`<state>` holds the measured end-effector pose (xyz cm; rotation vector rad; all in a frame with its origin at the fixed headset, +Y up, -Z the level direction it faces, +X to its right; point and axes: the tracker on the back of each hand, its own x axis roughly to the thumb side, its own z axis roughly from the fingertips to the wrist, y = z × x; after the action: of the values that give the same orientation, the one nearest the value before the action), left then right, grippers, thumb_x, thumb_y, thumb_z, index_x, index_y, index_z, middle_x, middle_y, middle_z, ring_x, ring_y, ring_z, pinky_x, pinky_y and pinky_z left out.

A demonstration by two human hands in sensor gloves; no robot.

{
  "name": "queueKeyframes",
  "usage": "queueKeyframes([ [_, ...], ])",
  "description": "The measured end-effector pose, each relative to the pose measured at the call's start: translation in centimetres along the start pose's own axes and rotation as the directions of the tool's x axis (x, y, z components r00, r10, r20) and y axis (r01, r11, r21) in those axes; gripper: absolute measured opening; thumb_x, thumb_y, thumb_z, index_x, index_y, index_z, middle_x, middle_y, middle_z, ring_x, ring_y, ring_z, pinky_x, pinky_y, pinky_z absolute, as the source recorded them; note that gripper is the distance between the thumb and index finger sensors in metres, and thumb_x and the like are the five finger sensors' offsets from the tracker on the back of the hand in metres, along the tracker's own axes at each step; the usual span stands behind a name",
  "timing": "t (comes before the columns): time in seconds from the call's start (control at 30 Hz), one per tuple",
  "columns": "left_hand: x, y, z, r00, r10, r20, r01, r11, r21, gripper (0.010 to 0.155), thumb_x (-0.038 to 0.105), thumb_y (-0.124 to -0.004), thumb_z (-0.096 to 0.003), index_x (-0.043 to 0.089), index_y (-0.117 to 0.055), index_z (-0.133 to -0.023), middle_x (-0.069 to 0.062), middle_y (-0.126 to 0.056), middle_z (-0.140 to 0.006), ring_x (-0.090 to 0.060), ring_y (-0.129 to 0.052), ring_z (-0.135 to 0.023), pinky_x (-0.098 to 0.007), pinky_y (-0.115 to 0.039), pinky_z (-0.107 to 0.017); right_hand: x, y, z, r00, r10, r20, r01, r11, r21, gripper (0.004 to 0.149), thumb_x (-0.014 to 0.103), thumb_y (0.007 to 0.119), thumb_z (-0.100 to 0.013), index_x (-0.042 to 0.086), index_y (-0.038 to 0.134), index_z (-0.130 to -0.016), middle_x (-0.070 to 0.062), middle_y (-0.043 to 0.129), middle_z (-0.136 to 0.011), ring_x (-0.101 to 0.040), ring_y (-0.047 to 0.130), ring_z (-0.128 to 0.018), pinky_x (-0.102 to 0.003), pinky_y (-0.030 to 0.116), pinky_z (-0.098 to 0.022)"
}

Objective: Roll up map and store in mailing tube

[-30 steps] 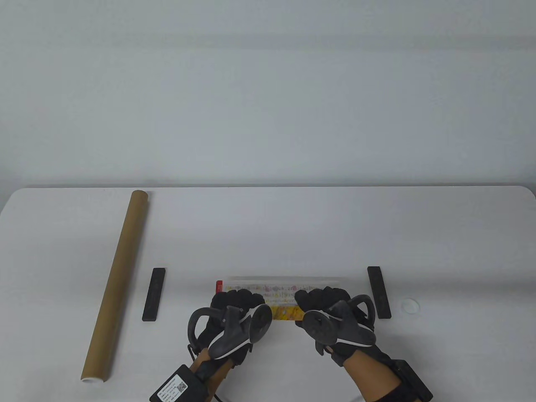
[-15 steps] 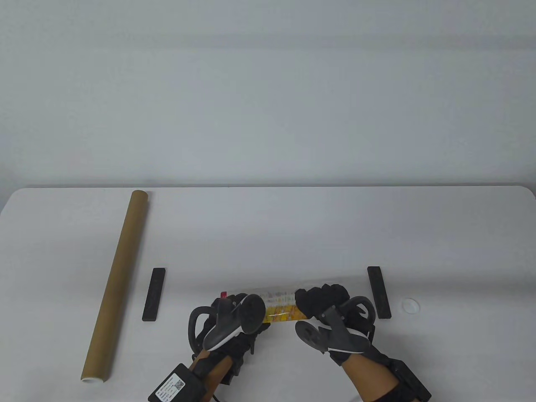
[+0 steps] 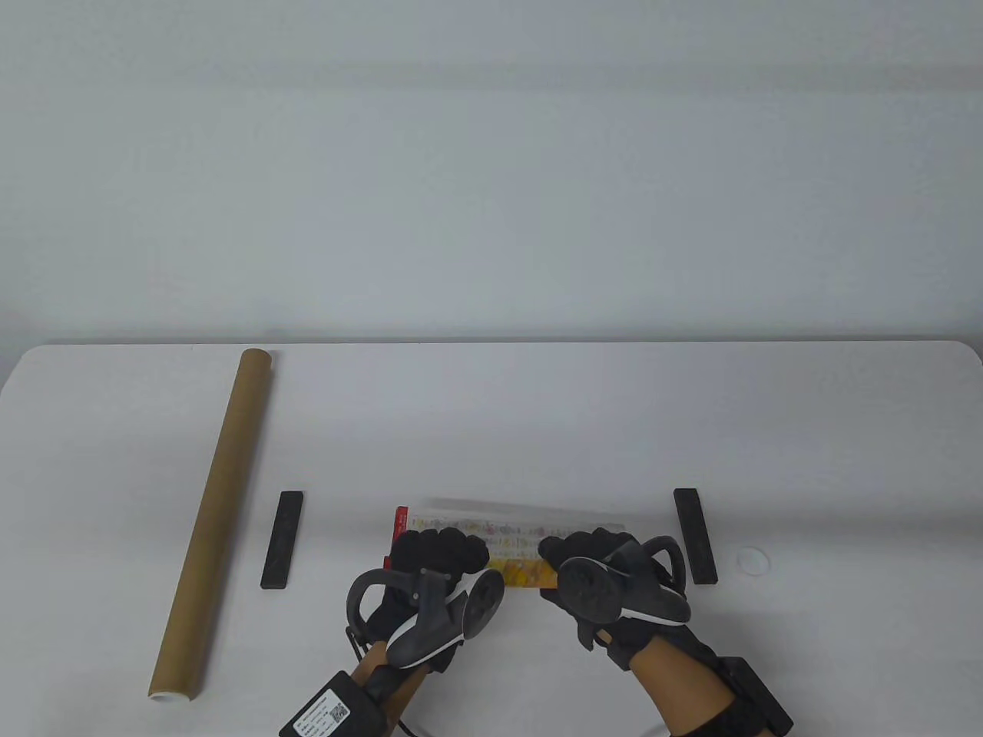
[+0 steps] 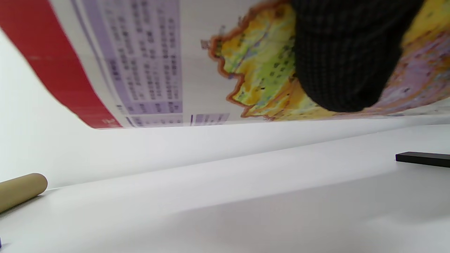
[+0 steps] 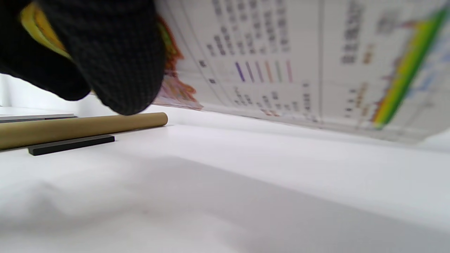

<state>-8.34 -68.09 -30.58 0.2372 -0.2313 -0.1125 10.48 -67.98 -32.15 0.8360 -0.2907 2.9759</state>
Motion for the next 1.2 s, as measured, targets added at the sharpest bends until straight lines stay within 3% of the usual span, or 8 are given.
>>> queueKeyframes([
  [0.17, -0.4, -0.3, -0.4, 0.997, 0.080, -0.022, -0.082, 0.990, -0.112, 0.047, 0.063, -0.094, -0.0307, 0.040, -0.089, -0.071, 0.009, -0.095, -0.058, -0.014, -0.102, -0.051, -0.037, -0.081, -0.061, 0.8, -0.3, 0.3, 0.992, 0.126, 0.018, -0.125, 0.990, -0.059, 0.063, 0.044, 0.095, -0.044, 0.011, 0.082, -0.096, -0.009, 0.089, -0.074, -0.035, 0.094, -0.061, -0.061, 0.071, -0.056],
  [0.3, -1.1, -0.8, -0.9, 0.981, 0.181, -0.062, -0.191, 0.951, -0.244, 0.047, 0.063, -0.093, -0.0313, 0.040, -0.089, -0.072, 0.009, -0.095, -0.058, -0.014, -0.103, -0.050, -0.037, -0.081, -0.060, 1.4, -0.5, 0.6, 0.977, 0.209, 0.033, -0.205, 0.974, -0.095, 0.064, 0.044, 0.095, -0.044, 0.012, 0.080, -0.098, -0.010, 0.086, -0.079, -0.037, 0.091, -0.067, -0.063, 0.068, -0.059],
  [0.43, -1.8, -1.4, -1.2, 0.954, 0.281, -0.101, -0.299, 0.890, -0.345, 0.046, 0.063, -0.093, -0.0320, 0.040, -0.090, -0.071, 0.008, -0.095, -0.058, -0.014, -0.102, -0.050, -0.038, -0.081, -0.061, 1.7, -0.6, 0.7, 0.970, 0.238, 0.042, -0.232, 0.966, -0.112, 0.064, 0.044, 0.095, -0.044, 0.013, 0.080, -0.098, -0.009, 0.087, -0.078, -0.036, 0.092, -0.065, -0.062, 0.069, -0.059],
  [0.53, -1.8, -1.5, -1.2, 0.953, 0.287, -0.091, -0.300, 0.881, -0.366, 0.046, 0.063, -0.093, -0.0323, 0.040, -0.089, -0.072, 0.008, -0.095, -0.059, -0.015, -0.102, -0.051, -0.038, -0.080, -0.061, 1.7, -0.6, 0.6, 0.970, 0.238, 0.047, -0.232, 0.967, -0.102, 0.060, 0.044, 0.095, -0.043, 0.014, 0.084, -0.094, -0.007, 0.090, -0.072, -0.033, 0.095, -0.059, -0.059, 0.073, -0.056],
  [0.67, -1.3, -1.3, -0.9, 0.967, 0.245, -0.073, -0.256, 0.918, -0.302, 0.051, 0.063, -0.092, -0.0324, 0.039, -0.087, -0.077, 0.007, -0.095, -0.064, -0.016, -0.102, -0.057, -0.039, -0.079, -0.063, 1.3, -0.5, 0.4, 0.977, 0.211, 0.033, -0.208, 0.975, -0.072, 0.053, 0.042, 0.096, -0.044, 0.014, 0.087, -0.089, -0.006, 0.092, -0.067, -0.031, 0.096, -0.052, -0.059, 0.076, -0.052],
  [0.8, -0.2, 0.0, -0.2, 0.996, 0.073, -0.060, -0.082, 0.983, -0.164, 0.056, 0.063, -0.092, -0.0327, 0.041, -0.083, -0.083, 0.007, -0.092, -0.074, -0.018, -0.100, -0.067, -0.041, -0.075, -0.068, 0.6, -0.4, 0.2, 0.994, 0.112, 0.007, -0.111, 0.993, -0.039, 0.052, 0.041, 0.096, -0.045, 0.013, 0.088, -0.088, -0.006, 0.093, -0.065, -0.031, 0.097, -0.050, -0.058, 0.077, -0.051],
  [1.0, 0.4, 1.0, 0.5, 0.999, -0.026, -0.019, 0.026, 0.999, 0.026, 0.058, 0.063, -0.094, -0.0294, 0.042, -0.083, -0.082, 0.008, -0.092, -0.073, -0.016, -0.100, -0.065, -0.040, -0.076, -0.067, -0.4, -0.3, 0.1, 0.998, -0.058, -0.019, 0.058, 0.998, 0.019, 0.050, 0.040, 0.096, -0.045, 0.012, 0.089, -0.086, -0.007, 0.093, -0.064, -0.031, 0.098, -0.048, -0.058, 0.078, -0.049],
  [1.2, 0.4, 1.0, 0.4, 0.999, -0.040, -0.008, 0.040, 0.999, 0.033, 0.050, 0.064, -0.095, -0.0283, 0.042, -0.088, -0.073, 0.009, -0.094, -0.062, -0.014, -0.101, -0.054, -0.037, -0.079, -0.062, -0.4, -0.2, 0.1, 0.998, -0.057, -0.009, 0.057, 0.998, 0.019, 0.052, 0.041, 0.095, -0.045, 0.012, 0.088, -0.088, -0.007, 0.092, -0.066, -0.031, 0.097, -0.051, -0.058, 0.077, -0.050],
])
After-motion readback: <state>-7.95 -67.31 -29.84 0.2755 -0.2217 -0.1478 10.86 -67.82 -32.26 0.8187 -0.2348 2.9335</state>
